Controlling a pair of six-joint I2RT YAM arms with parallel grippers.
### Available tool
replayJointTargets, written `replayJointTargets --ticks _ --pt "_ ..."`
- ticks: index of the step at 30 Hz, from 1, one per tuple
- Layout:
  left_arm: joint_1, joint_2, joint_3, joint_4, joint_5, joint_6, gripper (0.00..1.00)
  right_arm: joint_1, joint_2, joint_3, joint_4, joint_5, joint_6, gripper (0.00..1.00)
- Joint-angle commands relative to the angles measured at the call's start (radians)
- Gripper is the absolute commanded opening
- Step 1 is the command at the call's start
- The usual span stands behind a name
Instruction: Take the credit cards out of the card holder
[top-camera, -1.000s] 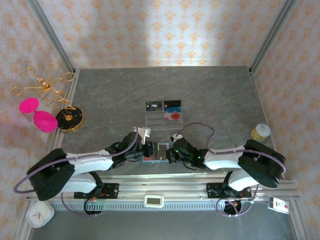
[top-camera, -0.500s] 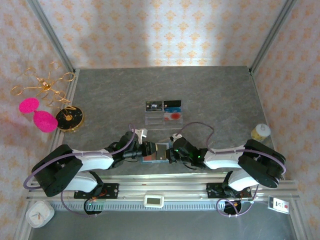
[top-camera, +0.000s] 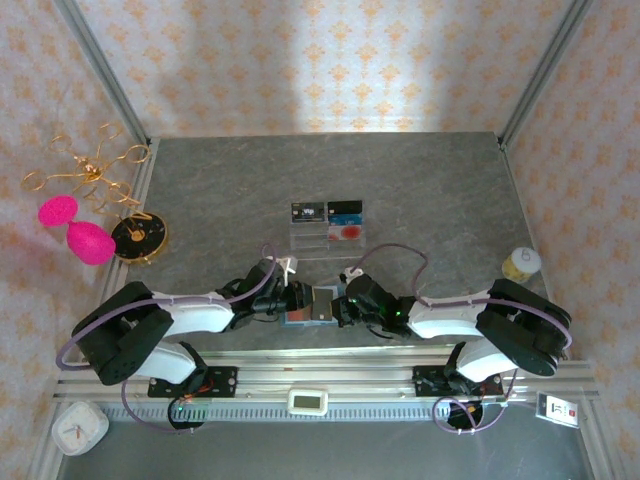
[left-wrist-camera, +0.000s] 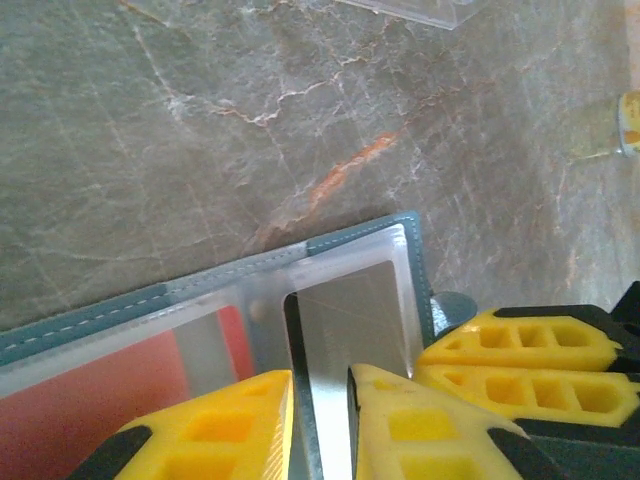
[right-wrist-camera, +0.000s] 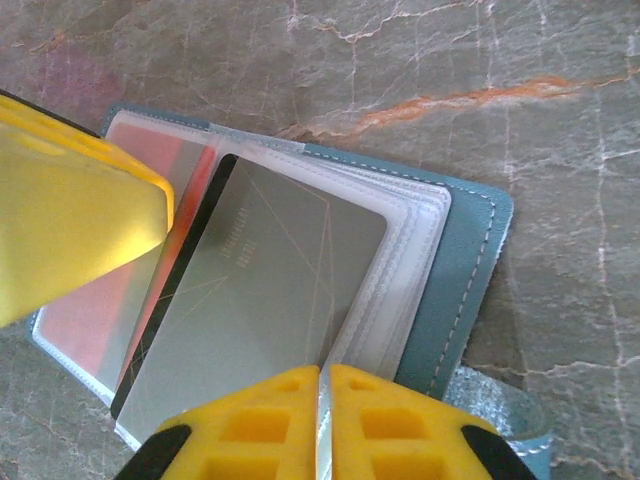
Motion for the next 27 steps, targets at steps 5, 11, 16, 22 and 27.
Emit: replayJointTargets --ticks 5,11,16,22,27 --pt "-0.013 -0.007 0.020 -0.094 -0.069 0.043 0.27 -0.006 0.034 0.033 0.018 -0.023 -0.034 0.08" --pt "-0.027 0.011 0.010 -0.050 -0.051 0.030 0.24 -0.006 0.054 0.043 0.030 -0.043 -0.037 0.08" --pt "-0.030 0.002 -0.002 -0.035 -0.046 0.021 0.17 -0.005 0.065 0.049 0.039 -0.053 -0.033 0.06" --pt "-0.029 -0.025 -0.025 -0.026 -0.061 0.006 0.00 -0.005 0.063 0.044 0.037 -0.040 -0.020 0.05" --pt "-0.026 -0.056 -0.042 -0.006 -0.070 -0.004 0.00 -0.005 0.067 0.033 0.042 -0.027 -0.001 0.04"
